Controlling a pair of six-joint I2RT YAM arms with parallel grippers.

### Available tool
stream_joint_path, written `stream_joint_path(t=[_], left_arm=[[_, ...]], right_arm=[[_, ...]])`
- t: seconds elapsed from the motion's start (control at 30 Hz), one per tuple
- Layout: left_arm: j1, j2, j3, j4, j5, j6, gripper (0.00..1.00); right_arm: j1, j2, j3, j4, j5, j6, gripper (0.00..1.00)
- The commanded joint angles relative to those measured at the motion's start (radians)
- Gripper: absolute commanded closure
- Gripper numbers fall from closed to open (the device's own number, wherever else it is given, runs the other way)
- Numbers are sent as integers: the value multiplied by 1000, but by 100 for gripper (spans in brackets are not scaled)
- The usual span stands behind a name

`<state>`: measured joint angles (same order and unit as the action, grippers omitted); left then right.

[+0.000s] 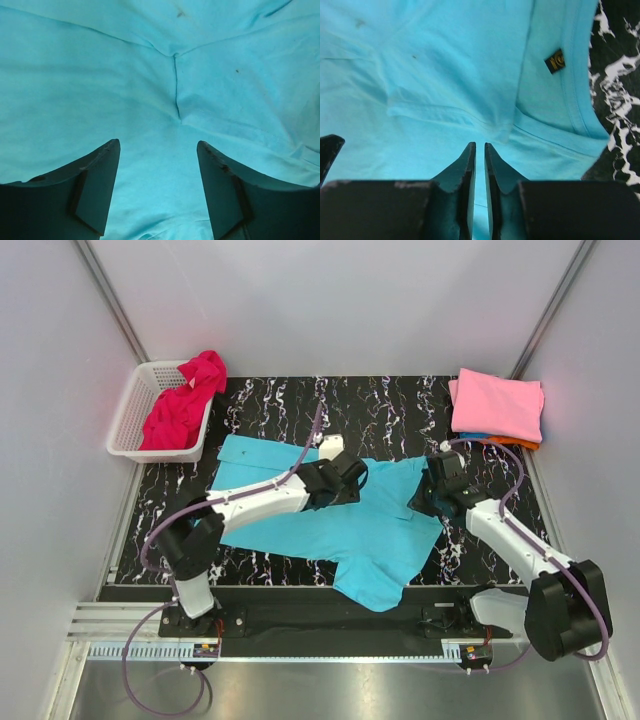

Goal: Fold and stack the t-shirts
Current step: Fold the tshirt

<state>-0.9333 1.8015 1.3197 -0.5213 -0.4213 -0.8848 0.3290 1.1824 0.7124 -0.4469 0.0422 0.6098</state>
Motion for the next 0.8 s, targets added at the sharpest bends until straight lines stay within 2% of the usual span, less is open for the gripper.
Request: stream_joint_path(t=[0.0, 0.27, 0.53, 0.77], left_arm=[[48, -71, -54, 18, -39, 0, 30], [252, -99, -226, 53, 156, -3, 28], [366, -111, -373, 86, 223, -2, 27], [390, -142, -442, 50, 219, -43, 27]], right_arm=[[12, 61, 84, 43, -39, -27, 81], [22, 313, 127, 195, -199, -41, 89], [33, 414, 98, 186, -105, -25, 91], [35, 548, 197, 120, -16, -28, 91]])
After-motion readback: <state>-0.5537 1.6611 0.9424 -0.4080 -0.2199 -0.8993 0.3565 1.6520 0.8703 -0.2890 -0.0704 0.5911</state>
